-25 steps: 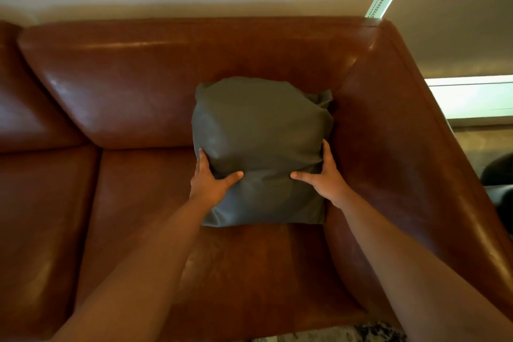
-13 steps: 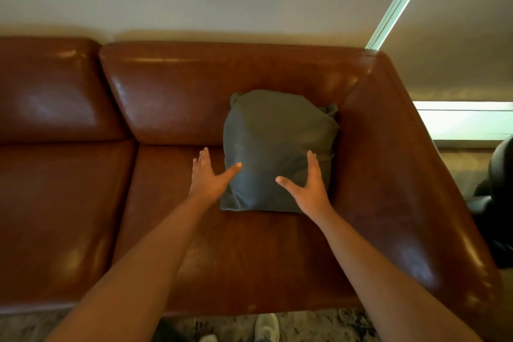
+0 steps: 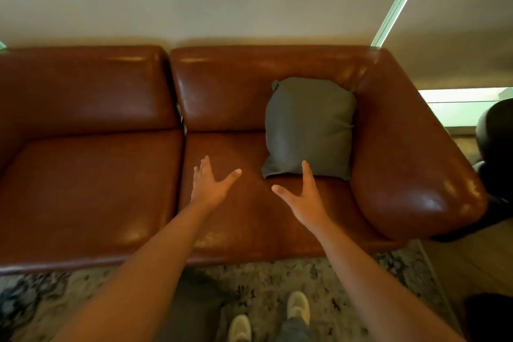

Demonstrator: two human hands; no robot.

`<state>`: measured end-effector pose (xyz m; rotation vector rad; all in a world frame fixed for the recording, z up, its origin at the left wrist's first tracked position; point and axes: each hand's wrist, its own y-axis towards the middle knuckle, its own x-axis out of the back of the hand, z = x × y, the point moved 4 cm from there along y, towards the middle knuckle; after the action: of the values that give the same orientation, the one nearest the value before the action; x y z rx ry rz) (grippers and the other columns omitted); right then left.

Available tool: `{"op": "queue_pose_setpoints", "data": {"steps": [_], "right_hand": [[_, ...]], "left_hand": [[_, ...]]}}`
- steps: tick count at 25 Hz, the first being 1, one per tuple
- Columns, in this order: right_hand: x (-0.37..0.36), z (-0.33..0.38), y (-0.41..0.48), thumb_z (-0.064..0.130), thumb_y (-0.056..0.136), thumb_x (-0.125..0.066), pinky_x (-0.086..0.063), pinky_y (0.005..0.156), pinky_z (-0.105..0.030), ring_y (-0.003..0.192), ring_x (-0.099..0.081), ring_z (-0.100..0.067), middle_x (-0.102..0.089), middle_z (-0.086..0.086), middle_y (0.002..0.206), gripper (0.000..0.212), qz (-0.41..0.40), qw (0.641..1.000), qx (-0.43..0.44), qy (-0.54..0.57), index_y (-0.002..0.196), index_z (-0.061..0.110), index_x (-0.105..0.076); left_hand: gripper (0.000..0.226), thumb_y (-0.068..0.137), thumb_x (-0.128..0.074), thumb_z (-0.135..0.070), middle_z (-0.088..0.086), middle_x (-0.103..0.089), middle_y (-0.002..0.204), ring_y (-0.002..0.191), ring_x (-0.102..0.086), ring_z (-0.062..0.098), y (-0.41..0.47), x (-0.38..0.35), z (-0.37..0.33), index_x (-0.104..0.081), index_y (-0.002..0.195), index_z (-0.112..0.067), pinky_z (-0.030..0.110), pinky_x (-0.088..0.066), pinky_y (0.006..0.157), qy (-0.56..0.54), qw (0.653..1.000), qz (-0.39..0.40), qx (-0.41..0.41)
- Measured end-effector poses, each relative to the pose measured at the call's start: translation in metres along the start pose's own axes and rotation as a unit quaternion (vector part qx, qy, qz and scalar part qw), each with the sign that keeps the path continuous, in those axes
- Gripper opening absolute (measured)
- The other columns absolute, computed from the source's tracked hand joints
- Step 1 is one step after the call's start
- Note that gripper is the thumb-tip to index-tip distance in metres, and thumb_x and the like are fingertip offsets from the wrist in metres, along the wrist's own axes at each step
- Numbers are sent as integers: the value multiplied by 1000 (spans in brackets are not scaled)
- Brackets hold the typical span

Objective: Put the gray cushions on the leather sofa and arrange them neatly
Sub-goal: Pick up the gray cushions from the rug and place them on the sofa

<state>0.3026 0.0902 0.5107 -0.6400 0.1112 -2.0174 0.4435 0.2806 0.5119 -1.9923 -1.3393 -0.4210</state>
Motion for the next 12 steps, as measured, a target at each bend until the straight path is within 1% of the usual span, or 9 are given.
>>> {"op": "queue_pose_setpoints", "data": {"steps": [5, 8, 12], "right_hand": [[-45, -6, -74, 65, 76, -67, -17, 121, -45, 151, -3, -15, -2, 8, 165, 110, 34, 999, -13, -7, 156, 31, 0], [-76, -17, -128, 62, 79, -65, -16, 122, -44, 151, -2, -15, -1, 7, 165, 107, 63, 998, -13, -21, 156, 29, 1], [-116, -37, -194, 62, 80, -65, -16, 121, -43, 151, -4, -16, -1, 8, 164, 104, 94, 995, -32, -6, 156, 30, 0]], "left_hand": [[103, 81, -59, -64, 2, -5, 164, 150, 4, 22, -67, 27, 62, -3, 155, -20, 50, -14, 120, -13, 1000, 11, 23], [102, 82, -59, -64, 5, -8, 163, 150, 2, 25, -111, 43, 109, -6, 155, -18, 50, -15, 120, -17, 999, 6, 38], [100, 82, -61, -62, 6, -9, 163, 150, 0, 24, -163, 65, 159, -9, 155, -17, 47, -15, 120, -1, 999, 4, 47]]}}
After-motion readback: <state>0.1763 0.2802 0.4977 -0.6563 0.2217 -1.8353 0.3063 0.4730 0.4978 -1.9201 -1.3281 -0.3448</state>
